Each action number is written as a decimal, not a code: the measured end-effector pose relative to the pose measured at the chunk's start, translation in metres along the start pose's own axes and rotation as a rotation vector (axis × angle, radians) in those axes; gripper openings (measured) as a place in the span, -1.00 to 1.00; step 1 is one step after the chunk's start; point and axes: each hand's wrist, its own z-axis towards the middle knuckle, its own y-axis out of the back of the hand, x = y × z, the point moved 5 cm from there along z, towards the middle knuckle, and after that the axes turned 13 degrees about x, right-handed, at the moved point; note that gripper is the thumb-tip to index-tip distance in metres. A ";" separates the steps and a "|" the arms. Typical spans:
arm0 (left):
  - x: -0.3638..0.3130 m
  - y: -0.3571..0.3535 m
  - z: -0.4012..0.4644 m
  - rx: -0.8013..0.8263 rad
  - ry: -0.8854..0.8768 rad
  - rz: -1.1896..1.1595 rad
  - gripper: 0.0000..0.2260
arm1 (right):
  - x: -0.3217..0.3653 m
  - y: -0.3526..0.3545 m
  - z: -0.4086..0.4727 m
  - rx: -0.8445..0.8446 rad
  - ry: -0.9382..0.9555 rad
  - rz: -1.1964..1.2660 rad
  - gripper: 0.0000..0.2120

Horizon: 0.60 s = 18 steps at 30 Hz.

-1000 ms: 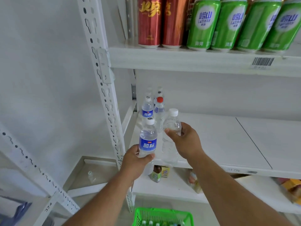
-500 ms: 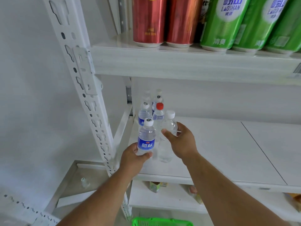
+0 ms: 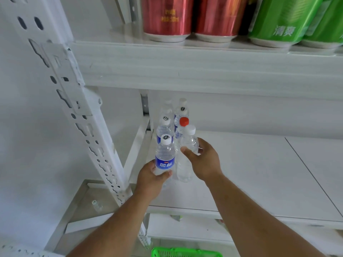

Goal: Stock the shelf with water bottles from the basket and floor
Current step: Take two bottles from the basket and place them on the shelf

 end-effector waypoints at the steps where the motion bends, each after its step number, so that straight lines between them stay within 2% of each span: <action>1: 0.000 0.000 0.003 0.003 -0.008 -0.007 -0.64 | -0.001 -0.001 0.001 0.006 0.001 -0.008 -0.81; 10: -0.002 0.003 0.019 0.027 -0.023 -0.036 -0.59 | -0.007 -0.009 0.010 0.024 -0.006 0.022 -0.78; 18: -0.003 0.003 0.027 0.058 -0.014 -0.015 -0.50 | -0.020 -0.017 0.011 0.022 -0.024 0.070 -0.64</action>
